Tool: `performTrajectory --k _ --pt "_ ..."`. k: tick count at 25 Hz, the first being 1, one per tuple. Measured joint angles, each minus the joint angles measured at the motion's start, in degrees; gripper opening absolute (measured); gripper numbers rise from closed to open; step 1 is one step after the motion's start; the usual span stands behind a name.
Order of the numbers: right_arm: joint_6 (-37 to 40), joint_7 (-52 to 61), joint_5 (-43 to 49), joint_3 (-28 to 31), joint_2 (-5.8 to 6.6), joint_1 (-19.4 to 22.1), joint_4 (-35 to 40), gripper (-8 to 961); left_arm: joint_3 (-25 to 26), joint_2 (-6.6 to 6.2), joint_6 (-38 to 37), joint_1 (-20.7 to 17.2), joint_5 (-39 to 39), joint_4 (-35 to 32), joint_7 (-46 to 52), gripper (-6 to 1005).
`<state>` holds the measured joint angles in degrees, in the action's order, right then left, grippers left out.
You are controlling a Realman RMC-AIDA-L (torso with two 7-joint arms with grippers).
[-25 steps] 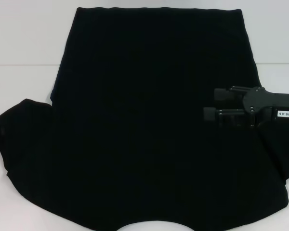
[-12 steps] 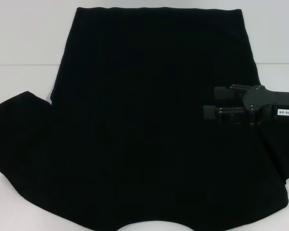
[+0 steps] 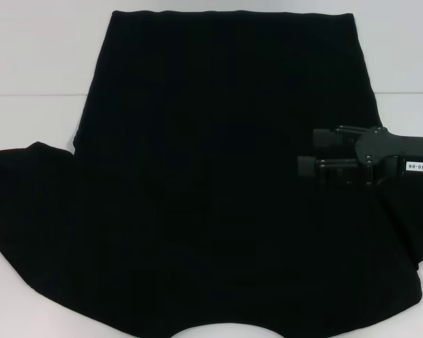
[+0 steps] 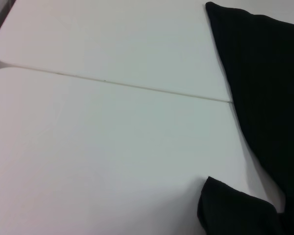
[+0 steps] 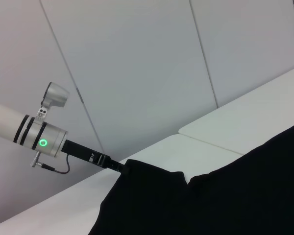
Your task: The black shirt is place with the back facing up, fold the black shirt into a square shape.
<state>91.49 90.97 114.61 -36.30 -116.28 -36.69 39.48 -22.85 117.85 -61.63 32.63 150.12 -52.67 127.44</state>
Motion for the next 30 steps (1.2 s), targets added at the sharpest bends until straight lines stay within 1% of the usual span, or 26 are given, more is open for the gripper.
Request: performTrajectory --k 4,7,11,15,17,18,20,23,27,30 --pt "-0.05 0.0 0.0 0.0 0.01 0.07 -0.05 924 -0.09 0.0 -0.38 0.0 -0.14 -0.28 0.0 99" --pt "-0.05 0.0 0.0 0.0 0.01 0.13 -0.06 924 0.04 0.01 -2.88 0.14 -0.63 -0.99 -0.06 104" --pt "-0.17 0.0 0.0 0.0 0.02 0.21 -0.07 924 -0.2 0.06 -9.64 0.37 -3.53 -2.93 -1.18 110" --pt "-0.26 0.0 -0.01 0.03 0.02 0.37 -0.1 924 -0.64 0.47 -17.9 0.49 -10.7 -4.71 -4.31 116" --pt "-0.27 -0.05 0.0 0.19 0.02 0.4 -0.11 925 -1.66 0.84 -19.86 0.69 -13.08 -4.8 -5.04 119" --pt "-0.23 -0.12 -0.01 0.35 0.01 0.44 -0.11 925 -2.67 1.23 -20.49 0.74 -14.1 -4.8 -5.27 121" --pt "-0.16 -0.27 0.0 0.56 0.01 0.51 -0.11 925 -5.29 2.18 -20.55 0.85 -15.71 -4.27 -5.77 124" --pt "-0.16 -0.39 0.0 0.63 -0.06 0.58 -0.11 925 -7.77 3.07 -20.19 1.35 -16.9 -2.4 -6.51 128" --pt "-0.4 -0.29 0.0 0.64 0.05 0.64 -0.11 925 -8.45 3.57 -20.64 2.67 -19.18 1.54 -7.69 135" --pt "-0.55 0.03 0.0 1.11 0.29 0.63 -0.11 925 -8.72 3.96 -21.56 2.9 -21.55 2.84 -8.94 139"
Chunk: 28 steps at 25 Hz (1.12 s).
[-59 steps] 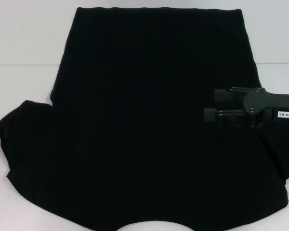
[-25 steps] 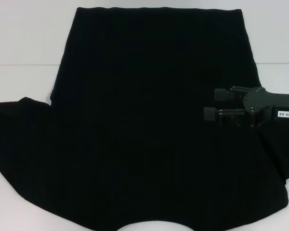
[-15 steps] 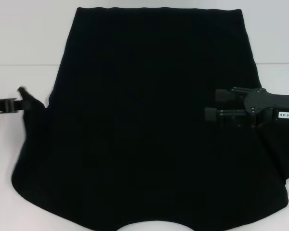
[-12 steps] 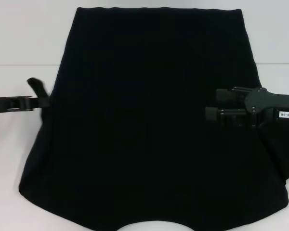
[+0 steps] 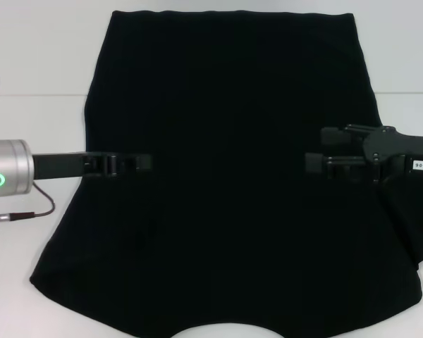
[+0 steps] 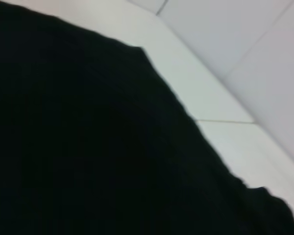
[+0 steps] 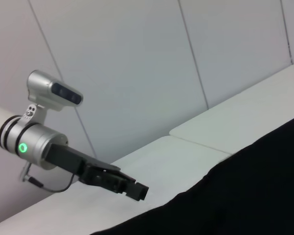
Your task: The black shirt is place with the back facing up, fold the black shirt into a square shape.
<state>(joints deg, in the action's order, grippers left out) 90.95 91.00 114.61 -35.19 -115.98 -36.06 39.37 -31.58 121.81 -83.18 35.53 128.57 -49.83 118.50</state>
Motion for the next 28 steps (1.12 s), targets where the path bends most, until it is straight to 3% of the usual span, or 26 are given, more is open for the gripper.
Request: performTrajectory --k 3,8,10,14,19,26,28 --pt "-0.08 1.09 -0.02 1.36 0.42 -0.1 0.0 925 -0.78 0.41 -1.66 0.03 -1.32 0.28 -0.93 144" --pt "-0.2 6.62 -0.01 2.44 1.93 -0.12 0.58 925 -1.08 0.12 -7.78 -0.13 -5.8 1.76 -7.02 333" --pt "-0.21 10.64 0.35 2.28 3.12 -0.11 0.67 925 -1.14 0.07 -10.55 -0.28 -9.44 4.43 -13.1 419" --pt "1.29 25.05 4.34 1.8 6.99 -0.08 0.69 925 -2.05 0.89 -13.17 0.03 -12.48 8.78 -25.01 610" --pt "1.8 37.98 10.92 2.44 11.21 0.81 0.73 924 -7.68 2.25 -12.56 0.23 -12.67 10.16 -35.74 737" --pt "6.09 48.37 13.81 5.23 14.88 4.32 0.8 922 -14.74 2.44 -7.84 0.62 -12.36 12.3 -43.55 917" --pt "6.67 49.18 14.5 5.67 15.01 4.74 0.81 921 -14.99 2.46 -7.13 0.62 -12.3 12.46 -44.1 969"
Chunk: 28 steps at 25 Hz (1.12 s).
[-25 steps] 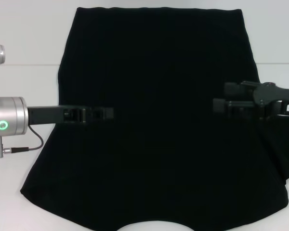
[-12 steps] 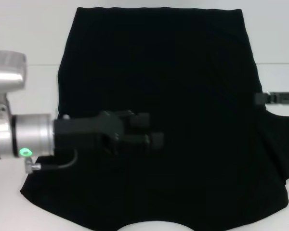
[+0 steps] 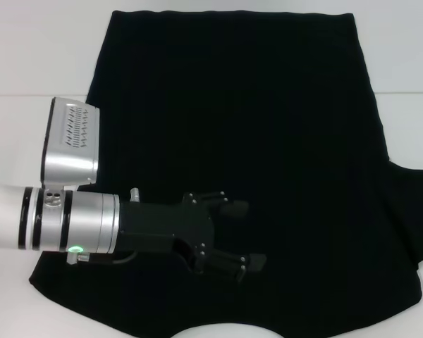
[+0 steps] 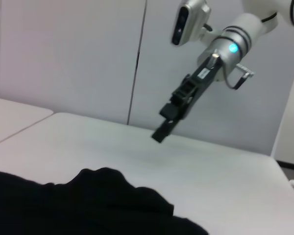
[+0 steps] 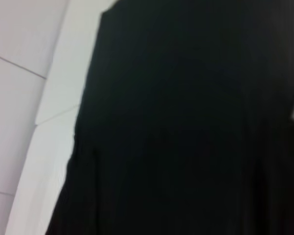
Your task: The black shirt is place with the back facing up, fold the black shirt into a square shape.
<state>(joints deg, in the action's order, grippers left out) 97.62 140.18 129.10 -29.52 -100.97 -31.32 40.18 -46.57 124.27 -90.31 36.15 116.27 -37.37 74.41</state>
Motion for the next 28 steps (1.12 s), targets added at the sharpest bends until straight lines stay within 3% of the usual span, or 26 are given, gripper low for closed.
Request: performTrajectory --k 5,10,14,19,28 --pt "0.29 1.67 4.0 1.23 -0.17 1.81 -0.79 919 -0.51 -0.1 1.88 0.1 0.05 0.61 -0.26 968" --pt "-2.91 1.1 5.46 0.79 -1.19 2.53 -3.56 917 -0.26 -0.09 2.0 0.1 -0.27 0.71 0.11 966" --pt "-6.5 0.3 5.5 -0.99 -1.5 1.98 -7.41 915 -0.15 -0.07 2.26 0.08 -0.33 1.0 0.33 965" --pt "-11.28 0.22 5.54 -4.02 -3.03 0.89 -9.14 913 -0.05 -0.07 2.89 0.03 -0.35 1.25 0.42 964" --pt "-16.41 0.12 5.55 -5.71 -4.64 -0.89 -10.59 908 -0.06 -0.15 3.78 0.02 -0.35 1.25 1.18 963"
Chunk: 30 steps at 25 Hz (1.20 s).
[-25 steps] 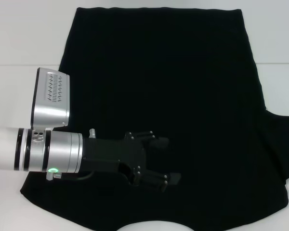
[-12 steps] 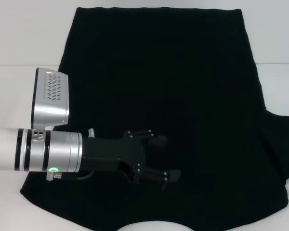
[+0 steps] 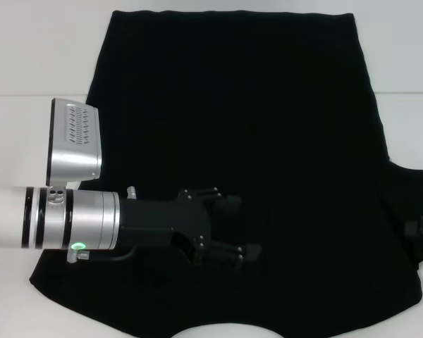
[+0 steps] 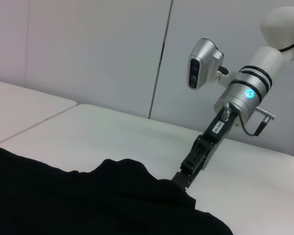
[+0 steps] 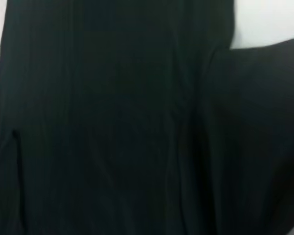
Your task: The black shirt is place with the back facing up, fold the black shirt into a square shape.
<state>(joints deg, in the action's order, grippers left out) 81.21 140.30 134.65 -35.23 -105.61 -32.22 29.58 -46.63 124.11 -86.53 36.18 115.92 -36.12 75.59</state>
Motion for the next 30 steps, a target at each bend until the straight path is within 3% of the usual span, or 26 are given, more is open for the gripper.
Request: performTrajectory --k 7,12,20,25,30 --pt "-2.61 -0.04 0.0 0.4 -0.51 -0.14 0.24 738 -0.01 -0.04 0.2 0.1 -0.06 -0.35 0.61 963" --pt "-2.85 -0.26 -0.01 0.32 -0.94 -0.2 0.58 505 0.11 -0.09 0.76 0.15 -0.09 -0.46 1.25 963" --pt "-3.05 -0.74 -0.22 1.18 -0.95 0.45 0.77 249 0.15 -0.1 0.78 0.3 -0.09 -0.39 1.31 963" --pt "-4.65 -1.5 -0.15 1.82 -0.89 1.19 1.23 27 0.14 -0.1 0.76 0.38 -0.09 -0.36 1.7 962" --pt "-5.8 -3.22 -0.2 2.51 -0.28 1.72 1.95 13 0.15 -0.09 0.75 0.37 -0.51 -0.26 2.09 962"
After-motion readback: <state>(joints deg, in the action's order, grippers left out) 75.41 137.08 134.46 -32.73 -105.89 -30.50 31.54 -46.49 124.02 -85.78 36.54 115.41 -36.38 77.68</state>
